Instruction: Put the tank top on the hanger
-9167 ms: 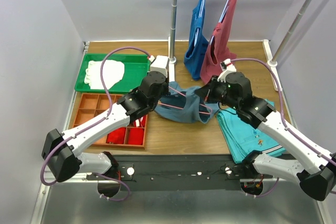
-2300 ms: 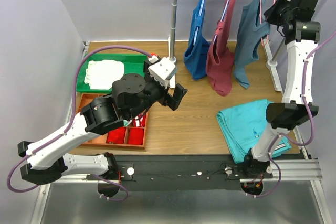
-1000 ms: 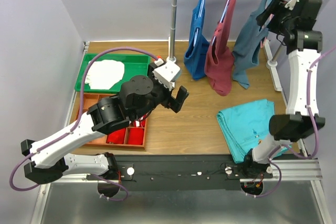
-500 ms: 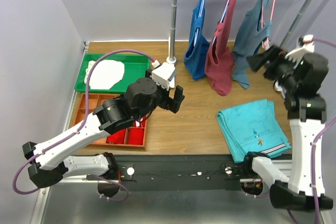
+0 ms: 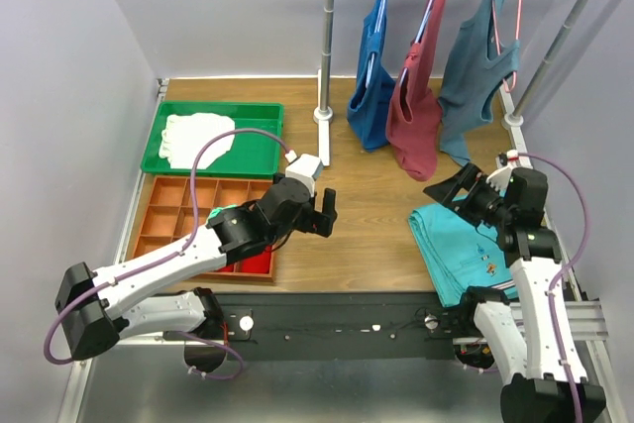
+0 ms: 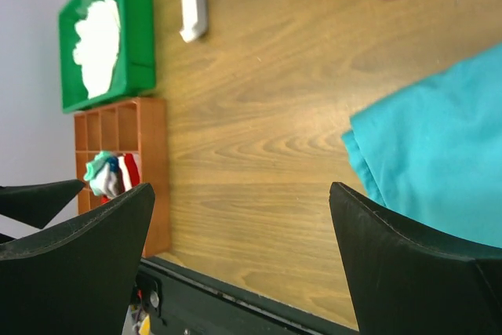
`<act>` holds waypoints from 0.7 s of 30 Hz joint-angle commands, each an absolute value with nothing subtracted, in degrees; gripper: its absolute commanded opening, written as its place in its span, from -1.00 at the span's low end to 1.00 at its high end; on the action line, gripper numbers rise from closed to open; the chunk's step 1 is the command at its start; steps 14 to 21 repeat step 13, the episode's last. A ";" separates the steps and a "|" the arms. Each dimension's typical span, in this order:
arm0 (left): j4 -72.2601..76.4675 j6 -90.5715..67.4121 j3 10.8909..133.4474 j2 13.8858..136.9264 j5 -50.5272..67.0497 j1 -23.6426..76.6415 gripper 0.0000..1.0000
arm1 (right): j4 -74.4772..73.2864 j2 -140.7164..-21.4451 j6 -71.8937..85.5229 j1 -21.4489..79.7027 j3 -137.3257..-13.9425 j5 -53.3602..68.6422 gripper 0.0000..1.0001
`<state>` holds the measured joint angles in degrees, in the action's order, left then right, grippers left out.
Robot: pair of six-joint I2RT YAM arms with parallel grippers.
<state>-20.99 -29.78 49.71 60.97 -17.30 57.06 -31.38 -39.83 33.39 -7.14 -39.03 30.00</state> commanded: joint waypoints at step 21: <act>-9.24 -36.74 45.79 64.35 -21.18 56.60 0.98 | -21.88 -44.38 31.64 -5.10 -33.05 24.97 1.00</act>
